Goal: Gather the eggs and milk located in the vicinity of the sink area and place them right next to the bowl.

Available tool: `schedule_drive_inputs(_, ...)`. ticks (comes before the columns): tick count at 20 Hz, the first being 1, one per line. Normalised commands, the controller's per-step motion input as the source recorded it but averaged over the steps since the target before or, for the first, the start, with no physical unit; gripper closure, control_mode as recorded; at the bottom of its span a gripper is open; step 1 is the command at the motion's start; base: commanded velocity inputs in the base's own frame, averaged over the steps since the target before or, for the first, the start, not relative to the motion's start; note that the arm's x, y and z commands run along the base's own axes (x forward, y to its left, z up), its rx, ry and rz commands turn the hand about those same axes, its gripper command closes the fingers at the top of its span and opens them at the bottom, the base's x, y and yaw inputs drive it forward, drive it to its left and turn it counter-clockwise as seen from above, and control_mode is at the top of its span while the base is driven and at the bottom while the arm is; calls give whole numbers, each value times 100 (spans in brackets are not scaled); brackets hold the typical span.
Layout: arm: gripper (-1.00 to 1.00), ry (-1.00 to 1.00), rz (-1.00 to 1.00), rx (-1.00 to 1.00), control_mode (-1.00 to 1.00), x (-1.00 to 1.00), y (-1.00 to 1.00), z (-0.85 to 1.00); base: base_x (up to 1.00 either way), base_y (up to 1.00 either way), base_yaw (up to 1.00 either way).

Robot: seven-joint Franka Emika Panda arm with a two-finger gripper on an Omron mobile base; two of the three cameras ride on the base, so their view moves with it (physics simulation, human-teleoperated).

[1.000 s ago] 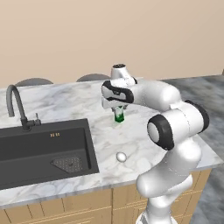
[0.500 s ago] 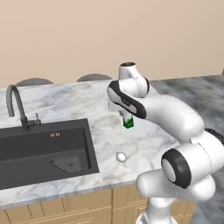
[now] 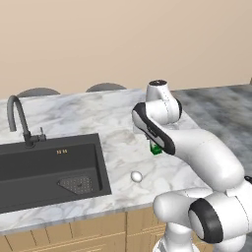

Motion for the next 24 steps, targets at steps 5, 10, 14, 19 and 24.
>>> schedule_drive_inputs(5,100,0,0,0,-100,0,-1,0,0,0,0)
schedule_drive_inputs(10,100,0,0,0,100,-1,21,-2,-3,15,0)
schedule_drive_inputs(14,100,0,0,0,100,0,0,0,-35,98,0)
schedule_drive_inputs(19,100,0,0,0,100,0,0,0,-34,100,0)
schedule_drive_inputs(24,100,0,0,0,100,0,0,0,-26,100,0)
